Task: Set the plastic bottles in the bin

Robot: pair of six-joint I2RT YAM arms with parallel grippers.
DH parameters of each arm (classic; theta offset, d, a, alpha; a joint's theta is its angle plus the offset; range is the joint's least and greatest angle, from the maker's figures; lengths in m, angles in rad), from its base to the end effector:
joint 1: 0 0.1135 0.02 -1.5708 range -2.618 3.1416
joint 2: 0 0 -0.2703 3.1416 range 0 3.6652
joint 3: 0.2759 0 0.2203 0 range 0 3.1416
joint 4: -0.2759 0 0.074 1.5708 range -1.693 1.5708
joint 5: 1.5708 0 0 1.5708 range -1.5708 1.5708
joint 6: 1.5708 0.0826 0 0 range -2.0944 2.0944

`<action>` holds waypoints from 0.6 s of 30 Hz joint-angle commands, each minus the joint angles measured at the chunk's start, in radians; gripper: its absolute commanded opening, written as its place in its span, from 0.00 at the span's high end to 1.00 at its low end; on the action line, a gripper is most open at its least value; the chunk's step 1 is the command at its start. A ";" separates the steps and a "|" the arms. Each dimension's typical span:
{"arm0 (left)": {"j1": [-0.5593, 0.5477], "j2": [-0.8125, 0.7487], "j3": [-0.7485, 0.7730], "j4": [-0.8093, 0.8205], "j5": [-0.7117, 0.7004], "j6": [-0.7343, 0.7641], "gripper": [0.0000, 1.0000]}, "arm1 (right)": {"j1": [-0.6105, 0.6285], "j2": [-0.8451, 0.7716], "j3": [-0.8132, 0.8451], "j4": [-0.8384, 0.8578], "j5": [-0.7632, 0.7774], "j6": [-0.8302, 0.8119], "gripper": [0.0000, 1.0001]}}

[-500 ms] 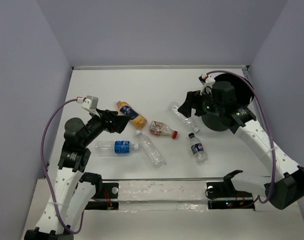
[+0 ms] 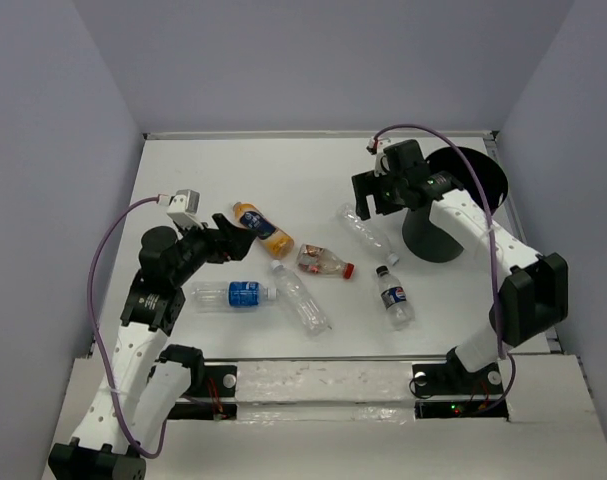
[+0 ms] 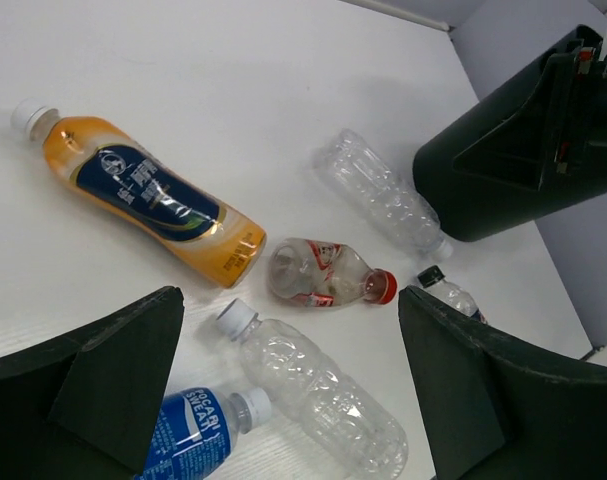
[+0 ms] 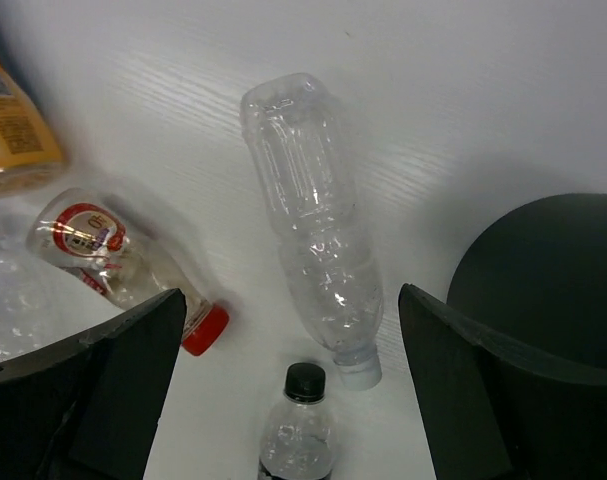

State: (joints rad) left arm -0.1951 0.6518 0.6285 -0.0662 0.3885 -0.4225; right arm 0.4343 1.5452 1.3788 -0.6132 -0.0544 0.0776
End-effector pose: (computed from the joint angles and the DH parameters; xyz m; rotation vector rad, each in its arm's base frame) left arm 0.1590 -0.0633 0.3191 0.1101 1.7110 -0.7852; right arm 0.3096 0.1485 0.2978 -0.4471 2.3284 0.3130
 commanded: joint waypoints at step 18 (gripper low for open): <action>-0.004 0.121 0.020 -0.084 -0.135 -0.018 0.01 | 0.006 0.559 0.408 -0.115 -0.071 -0.200 0.11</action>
State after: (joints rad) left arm -0.1951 0.7578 0.6285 -0.1627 0.2539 -0.4278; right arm 0.4343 2.0762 1.6962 -0.7185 -0.0937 -0.0872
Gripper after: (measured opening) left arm 0.989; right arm 0.915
